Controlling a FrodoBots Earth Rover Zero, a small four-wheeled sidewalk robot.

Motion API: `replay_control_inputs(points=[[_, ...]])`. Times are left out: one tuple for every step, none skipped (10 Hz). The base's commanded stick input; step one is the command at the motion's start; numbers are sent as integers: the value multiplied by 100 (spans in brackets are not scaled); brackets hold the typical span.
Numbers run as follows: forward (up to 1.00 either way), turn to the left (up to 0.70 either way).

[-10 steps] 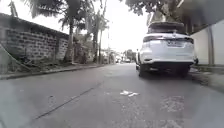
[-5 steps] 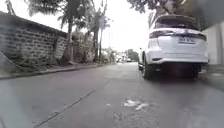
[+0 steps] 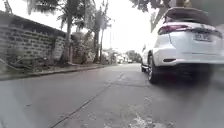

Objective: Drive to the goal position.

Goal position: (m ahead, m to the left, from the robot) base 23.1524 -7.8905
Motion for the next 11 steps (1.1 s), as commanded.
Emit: replay_control_inputs(points=[[100, 5], [100, -9], [100, -25], [100, -31], [100, -40], [100, -28], [100, -4], [100, 4], [100, 5], [100, 0], [100, 0]])
